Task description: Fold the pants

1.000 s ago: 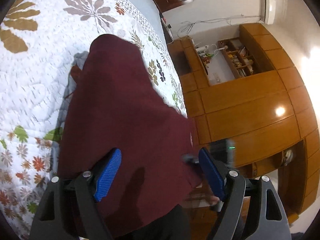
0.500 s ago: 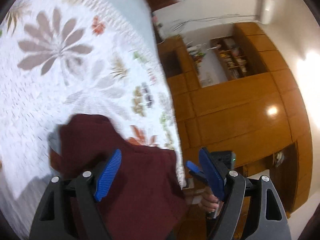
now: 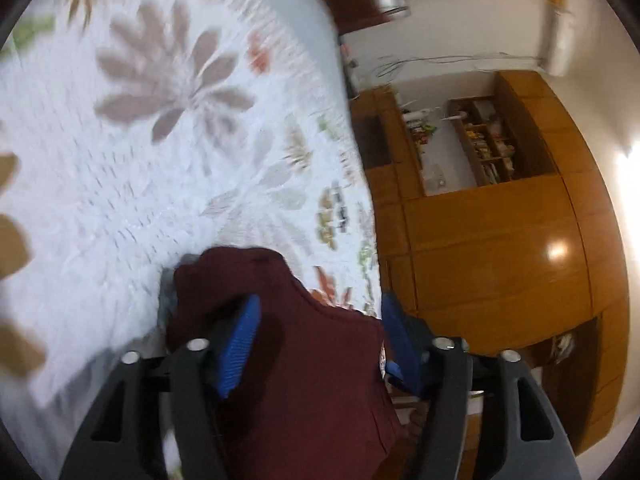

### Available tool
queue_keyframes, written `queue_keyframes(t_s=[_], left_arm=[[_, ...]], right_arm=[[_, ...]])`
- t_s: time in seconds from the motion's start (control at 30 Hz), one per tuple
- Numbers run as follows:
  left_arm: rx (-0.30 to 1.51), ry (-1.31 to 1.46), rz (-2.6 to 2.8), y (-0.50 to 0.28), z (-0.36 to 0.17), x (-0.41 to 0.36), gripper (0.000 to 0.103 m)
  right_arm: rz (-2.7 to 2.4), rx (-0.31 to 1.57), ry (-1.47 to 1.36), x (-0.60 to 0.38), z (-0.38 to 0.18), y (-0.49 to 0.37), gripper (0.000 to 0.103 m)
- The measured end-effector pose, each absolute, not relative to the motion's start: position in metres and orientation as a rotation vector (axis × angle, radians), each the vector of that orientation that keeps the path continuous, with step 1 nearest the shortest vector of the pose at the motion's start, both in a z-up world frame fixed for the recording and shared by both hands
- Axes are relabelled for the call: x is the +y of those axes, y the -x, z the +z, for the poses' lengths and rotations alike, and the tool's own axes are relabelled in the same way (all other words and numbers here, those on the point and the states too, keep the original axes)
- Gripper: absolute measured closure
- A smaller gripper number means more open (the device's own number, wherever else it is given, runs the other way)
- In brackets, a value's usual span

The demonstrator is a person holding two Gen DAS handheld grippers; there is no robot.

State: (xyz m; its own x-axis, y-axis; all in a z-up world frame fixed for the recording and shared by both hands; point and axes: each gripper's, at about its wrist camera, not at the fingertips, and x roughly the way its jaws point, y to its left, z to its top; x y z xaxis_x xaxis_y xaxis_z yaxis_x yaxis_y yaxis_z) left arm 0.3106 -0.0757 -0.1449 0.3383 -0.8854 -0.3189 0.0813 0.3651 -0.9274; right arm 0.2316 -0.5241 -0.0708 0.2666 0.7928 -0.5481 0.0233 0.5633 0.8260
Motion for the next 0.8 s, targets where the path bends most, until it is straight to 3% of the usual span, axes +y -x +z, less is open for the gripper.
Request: queue_keyframes(t_s=[0.07,0.2,0.23,0.27,0.3,0.33,0.43,0.53,0.57,0.6,0.67,0.7,0.8], left_arm=[[0.985,0.982,-0.854,-0.281,-0.127,-0.076,0.038],[1.019,0.986,-0.978,-0.223,-0.126,-0.094,0.038],[1.059,0.97,-0.985,-0.212,-0.135,-0.101,0.038],[1.11,0.944,-0.979,-0.202,-0.149,-0.109,0.039],[1.13,0.932,-0.958,-0.197,-0.161,-0.114,0.039],[1.136,0.933,-0.953,-0.195,-0.168,-0.116,0.04],[1.142,0.964,-0.948,-0.198,-0.188,-0.11,0.067],[1.155,1.027,-0.953,-0.199,-0.195,-0.103,0.067],[1.154,1.022,-0.958,-0.199,-0.193,-0.103,0.065],[1.152,1.019,-0.956,-0.198,-0.191,-0.103,0.062],[1.127,1.03,-0.965,-0.195,-0.182,-0.102,0.044],[1.109,1.037,-0.977,-0.192,-0.176,-0.104,0.042],[1.076,1.038,-1.026,-0.184,-0.168,-0.112,0.04]], right_arm=[[0.698,1.186,-0.809,-0.507,-0.053,-0.212,0.069],[0.81,1.218,-0.74,-0.49,-0.047,-0.17,0.068],[0.8,1.233,-0.716,-0.486,-0.051,-0.167,0.07],[0.759,1.272,-0.684,-0.487,-0.064,-0.163,0.079],[0.733,1.298,-0.672,-0.49,-0.076,-0.163,0.101],[0.705,1.323,-0.67,-0.496,-0.088,-0.162,0.103],[0.681,1.322,-0.743,-0.517,-0.101,-0.159,0.103],[0.652,1.312,-0.711,-0.525,-0.085,-0.154,0.103],[0.642,1.315,-0.697,-0.526,-0.078,-0.155,0.1],[0.64,1.31,-0.697,-0.526,-0.071,-0.156,0.09],[0.656,1.272,-0.721,-0.52,-0.052,-0.165,0.074],[0.663,1.251,-0.749,-0.51,-0.049,-0.175,0.069],[0.718,1.21,-0.875,-0.477,-0.047,-0.216,0.068]])
